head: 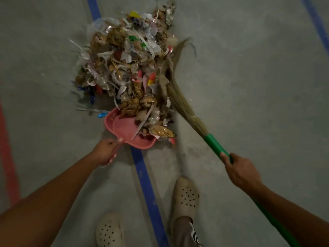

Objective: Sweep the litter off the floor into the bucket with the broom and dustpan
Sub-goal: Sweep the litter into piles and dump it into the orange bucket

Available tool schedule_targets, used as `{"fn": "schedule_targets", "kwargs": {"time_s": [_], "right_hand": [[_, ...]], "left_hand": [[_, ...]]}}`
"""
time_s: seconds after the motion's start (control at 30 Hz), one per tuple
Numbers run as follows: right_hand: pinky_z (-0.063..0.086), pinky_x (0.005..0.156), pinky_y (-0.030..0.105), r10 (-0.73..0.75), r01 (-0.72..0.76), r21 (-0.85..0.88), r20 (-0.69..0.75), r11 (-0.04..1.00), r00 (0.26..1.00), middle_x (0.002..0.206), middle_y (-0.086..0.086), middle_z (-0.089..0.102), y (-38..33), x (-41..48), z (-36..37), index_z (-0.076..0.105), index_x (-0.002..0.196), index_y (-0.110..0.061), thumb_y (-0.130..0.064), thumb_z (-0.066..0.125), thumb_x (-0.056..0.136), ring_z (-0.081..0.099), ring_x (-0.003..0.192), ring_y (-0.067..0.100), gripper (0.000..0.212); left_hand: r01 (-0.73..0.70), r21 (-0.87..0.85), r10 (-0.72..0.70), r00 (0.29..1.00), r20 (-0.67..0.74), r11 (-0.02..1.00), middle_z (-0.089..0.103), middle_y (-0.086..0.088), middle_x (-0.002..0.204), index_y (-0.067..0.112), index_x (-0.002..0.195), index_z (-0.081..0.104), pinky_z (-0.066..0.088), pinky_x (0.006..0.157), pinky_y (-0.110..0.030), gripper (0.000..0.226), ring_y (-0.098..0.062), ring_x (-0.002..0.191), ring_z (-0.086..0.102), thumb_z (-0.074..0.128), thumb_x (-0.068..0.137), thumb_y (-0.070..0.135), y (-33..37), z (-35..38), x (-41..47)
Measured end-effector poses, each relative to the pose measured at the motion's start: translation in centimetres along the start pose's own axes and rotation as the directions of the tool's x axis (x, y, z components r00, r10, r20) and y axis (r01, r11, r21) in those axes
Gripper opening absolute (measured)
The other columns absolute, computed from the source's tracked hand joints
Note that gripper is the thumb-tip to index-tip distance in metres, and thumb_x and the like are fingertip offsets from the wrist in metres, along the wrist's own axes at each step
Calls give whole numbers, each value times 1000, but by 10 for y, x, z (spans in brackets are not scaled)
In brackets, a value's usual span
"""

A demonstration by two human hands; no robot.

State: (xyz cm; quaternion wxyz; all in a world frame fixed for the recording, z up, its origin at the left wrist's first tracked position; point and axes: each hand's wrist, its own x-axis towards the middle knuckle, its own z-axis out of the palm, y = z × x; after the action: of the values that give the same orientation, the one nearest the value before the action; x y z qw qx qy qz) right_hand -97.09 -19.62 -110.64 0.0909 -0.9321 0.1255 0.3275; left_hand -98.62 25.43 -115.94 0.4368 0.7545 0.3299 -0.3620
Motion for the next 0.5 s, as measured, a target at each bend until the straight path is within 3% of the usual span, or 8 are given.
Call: {"fn": "schedule_targets", "kwargs": {"time_s": [0.17,0.27,0.37,0.5], "right_hand": [[59,65,46,186,-174,214,-38,961,982,67,12,65,9,-7,-10,58,78,-14,-66,29,98,64,61,31,63],[57,54,36,284,-290,341,68,894,956,72,15,67,-17,12,-13,60,86,-7,-59,30,103,66,57,29,62],[49,46,27,218,-259,334,155,906,964,75,11,66,-63,26,-8,61,92,-4,-56,30,105,62,55,22,62],[47,42,23,64,-121,241,235,963,970,76,8,66,-119,19,4,61,92,-9,-59,29,104,63,54,18,60]], "left_hand": [[60,-45,-60,998,6,997,55,-9,57,8,81,52,35,36,-22,60,-14,39,44,47,94,66,1,5,-3],[79,-46,-79,997,8,996,50,-6,49,8,77,52,33,36,-21,61,-14,35,40,44,97,65,2,9,2],[101,-40,-100,995,23,994,49,-9,50,6,76,55,33,39,-22,65,-16,36,39,41,98,66,3,15,10],[107,-60,-105,994,29,993,47,-7,52,7,79,53,33,39,-21,58,-15,36,38,40,102,59,14,26,17]]}}
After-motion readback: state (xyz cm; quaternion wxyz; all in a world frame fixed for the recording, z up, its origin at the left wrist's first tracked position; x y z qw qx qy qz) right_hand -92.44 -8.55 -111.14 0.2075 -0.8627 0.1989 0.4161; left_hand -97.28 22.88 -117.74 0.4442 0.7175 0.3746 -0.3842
